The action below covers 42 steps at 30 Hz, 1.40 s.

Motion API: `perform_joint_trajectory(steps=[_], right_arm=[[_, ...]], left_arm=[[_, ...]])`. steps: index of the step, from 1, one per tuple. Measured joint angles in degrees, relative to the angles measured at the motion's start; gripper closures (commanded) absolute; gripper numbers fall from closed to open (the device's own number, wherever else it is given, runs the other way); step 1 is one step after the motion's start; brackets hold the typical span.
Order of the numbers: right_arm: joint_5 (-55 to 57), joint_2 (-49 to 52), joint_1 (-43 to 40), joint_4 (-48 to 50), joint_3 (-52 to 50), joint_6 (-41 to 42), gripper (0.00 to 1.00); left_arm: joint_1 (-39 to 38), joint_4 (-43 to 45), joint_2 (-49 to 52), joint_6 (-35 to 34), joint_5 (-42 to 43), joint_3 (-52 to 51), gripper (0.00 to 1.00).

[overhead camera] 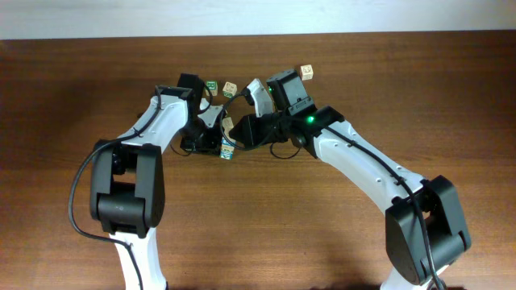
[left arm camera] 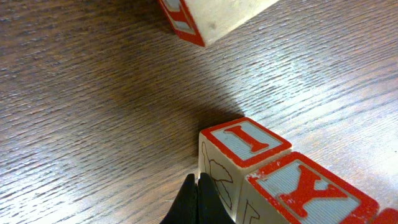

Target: Rotate 5 blocks

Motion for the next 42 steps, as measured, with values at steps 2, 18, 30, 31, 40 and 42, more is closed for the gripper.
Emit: perform_joint_trajectory(steps=[2,18,30,31,40,42], right_arm=[[0.0,0.0,0.0,0.0,0.0,0.0,0.96],[1.8,0.1,1.5,1.3,0.0,0.2,0.96],[3.8,0.5,2.2,4.0,0.0,0.3,0.96],[4.1,0.5,2.2,4.2,0.0,0.3,0.96],[4.6,0.5,2.2,5.0,0.0,0.3,0.90],[4.5,0.5,2.2,5.2,0.0,0.3,0.84]], left_arm=[[0.0,0.0,0.0,0.0,0.2,0.0,1.00],[6.9,1.4,0.0,-1.4,3.1,0.0,1.00],[6.8,1.3,0.0,-1.4,3.6,0.0,1.00],[6.8,1.3,0.0,-1.4,3.6,0.0,1.00],[6.8,1.3,0.0,-1.6,3.6,0.0,1.00],[6.8,1.3,0.0,-1.5,3.6,0.0,1.00]])
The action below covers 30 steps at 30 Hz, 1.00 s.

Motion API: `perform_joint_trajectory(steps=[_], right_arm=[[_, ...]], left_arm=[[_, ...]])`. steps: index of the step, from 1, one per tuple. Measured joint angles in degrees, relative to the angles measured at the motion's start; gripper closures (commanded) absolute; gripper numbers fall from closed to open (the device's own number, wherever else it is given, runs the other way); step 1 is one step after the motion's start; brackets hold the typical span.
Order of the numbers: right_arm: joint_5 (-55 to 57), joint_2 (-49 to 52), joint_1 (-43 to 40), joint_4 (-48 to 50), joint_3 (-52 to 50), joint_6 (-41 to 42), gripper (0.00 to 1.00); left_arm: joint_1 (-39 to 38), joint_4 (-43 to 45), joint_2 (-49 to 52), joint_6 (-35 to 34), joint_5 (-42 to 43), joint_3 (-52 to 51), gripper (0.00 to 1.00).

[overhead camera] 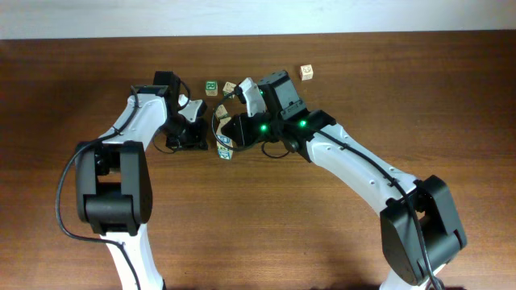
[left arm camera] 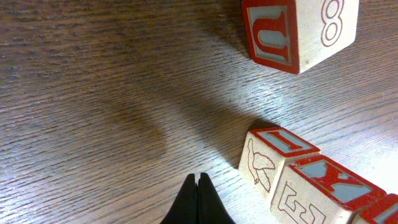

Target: Rotate 5 blocks

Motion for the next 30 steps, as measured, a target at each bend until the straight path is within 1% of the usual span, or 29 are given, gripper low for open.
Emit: perform_joint_trajectory(steps=[2,6,13,14,25,27,30], right_arm=[[-0.2,0.0,0.0,0.3,0.0,0.1,0.78],[-0.4,0.0,0.1,0.5,0.3,0.0,0.71],[-0.6,0.0,0.1,0.3,0.8,-0.1,0.69],[-0.6,0.0,0.1,0.3,0.8,-0.1,0.66],[-1.8,1.0,0.1,-0.8,2.8,0.0,0.63],[-2.0,1.0,0.1,-0.8,2.8,0.2,0.60],[-2.4,1.0,0.1,-0.9,3.1,0.3,0.60]], left_arm=[[0.0,0.0,0.0,0.0,0.0,0.0,1.00],[0.0,0.0,0.0,0.0,0.0,0.0,1.00],[0.0,0.0,0.0,0.0,0.0,0.0,1.00],[0.0,0.0,0.0,0.0,0.0,0.0,1.00],[0.0,0.0,0.0,0.0,0.0,0.0,1.00],[0.0,0.0,0.0,0.0,0.0,0.0,1.00],[0.0,0.0,0.0,0.0,0.0,0.0,1.00]])
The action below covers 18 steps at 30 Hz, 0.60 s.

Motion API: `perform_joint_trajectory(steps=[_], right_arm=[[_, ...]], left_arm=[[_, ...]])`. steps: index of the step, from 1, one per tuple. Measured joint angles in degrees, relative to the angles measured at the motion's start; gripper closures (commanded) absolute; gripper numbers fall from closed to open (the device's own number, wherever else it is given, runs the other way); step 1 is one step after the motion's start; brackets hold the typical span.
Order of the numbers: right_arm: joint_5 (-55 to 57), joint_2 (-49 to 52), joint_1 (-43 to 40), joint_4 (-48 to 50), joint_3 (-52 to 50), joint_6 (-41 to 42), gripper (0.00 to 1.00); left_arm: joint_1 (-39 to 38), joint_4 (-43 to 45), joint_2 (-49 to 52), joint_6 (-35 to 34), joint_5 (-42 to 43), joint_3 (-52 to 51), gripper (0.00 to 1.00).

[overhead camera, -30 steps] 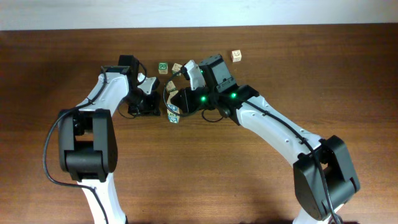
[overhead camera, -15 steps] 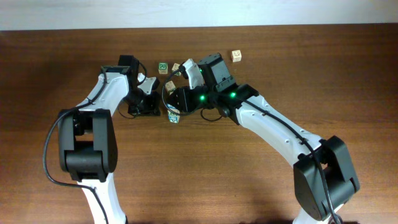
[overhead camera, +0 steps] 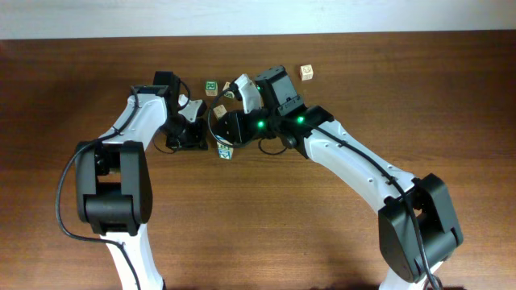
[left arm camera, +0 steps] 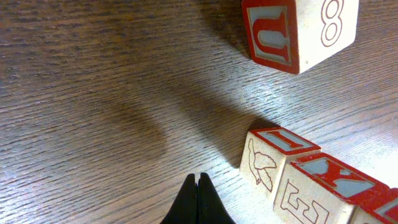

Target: Rotate 5 blocks

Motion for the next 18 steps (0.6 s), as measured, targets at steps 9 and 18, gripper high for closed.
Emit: perform_joint_trajectory(steps=[9,18], right_arm=[[-0.8,1.0,0.0,-0.6,1.5,0.9,0.60],[-1.3,1.8,0.0,-0.9,2.6,1.1,0.60]], left_arm=[[0.0,0.0,0.0,0.0,0.0,0.0,1.00],[0.0,0.0,0.0,0.0,0.0,0.0,1.00]])
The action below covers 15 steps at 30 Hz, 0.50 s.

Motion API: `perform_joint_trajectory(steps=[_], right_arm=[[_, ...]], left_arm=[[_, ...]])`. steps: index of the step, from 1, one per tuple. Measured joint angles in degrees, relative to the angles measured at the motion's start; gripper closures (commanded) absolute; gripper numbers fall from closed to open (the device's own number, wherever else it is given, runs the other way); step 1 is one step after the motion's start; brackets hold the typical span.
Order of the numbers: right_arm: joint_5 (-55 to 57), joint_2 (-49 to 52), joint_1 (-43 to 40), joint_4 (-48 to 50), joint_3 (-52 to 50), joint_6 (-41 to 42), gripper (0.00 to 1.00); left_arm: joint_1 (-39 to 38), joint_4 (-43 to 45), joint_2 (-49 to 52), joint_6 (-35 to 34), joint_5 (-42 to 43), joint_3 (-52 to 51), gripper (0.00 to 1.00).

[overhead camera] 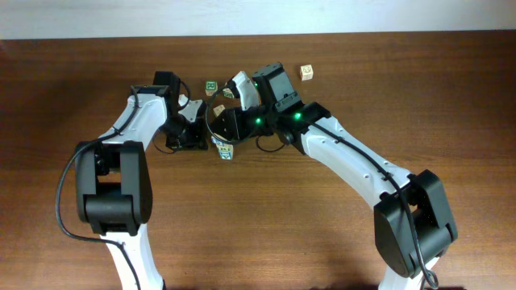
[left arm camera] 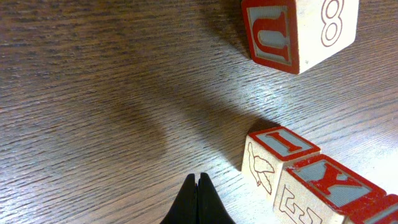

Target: Rotate 5 blocks

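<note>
In the left wrist view a row of wooden letter blocks runs off the lower right, led by the red "I" block [left arm camera: 281,144] and the "Y" block [left arm camera: 336,185]. A separate "U"/"8" block [left arm camera: 300,30] lies at the top right. My left gripper [left arm camera: 199,182] is shut on nothing, on bare wood left of the "I" block and apart from it. Overhead, the left gripper [overhead camera: 193,137] sits just left of the block row [overhead camera: 225,150]. My right gripper [overhead camera: 221,127] reaches in over the row from the right, and its jaws are hidden by its own body.
More blocks lie behind the grippers: a green-lettered block [overhead camera: 210,86], a tan block [overhead camera: 229,90] beside it, and a lone block [overhead camera: 306,72] at the back right. The two arms meet closely over the brown wooden table [overhead camera: 403,80].
The right arm has shifted slightly left and back over the row. The "I" and "Y" blocks have turned a touch in the left wrist view. The left gripper has stayed where it was, shut.
At first my shut left gripper stood right against the "I" block, with the right gripper close on the row's other side. Then the left gripper was further left, clear of the row, and has stayed there. The right gripper has edged leftward over the blocks.
</note>
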Motion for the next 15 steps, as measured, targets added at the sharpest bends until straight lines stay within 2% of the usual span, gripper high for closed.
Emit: perform_joint_trajectory(steps=[11,15], right_arm=[[-0.3,0.0,-0.4,-0.2,1.2,0.0,0.60],[-0.4,0.0,-3.2,-6.9,6.6,-1.9,0.59]], left_arm=[[0.0,0.0,0.0,0.0,0.0,0.0,1.00],[0.9,-2.2,0.0,0.0,0.2,0.9,1.00]])
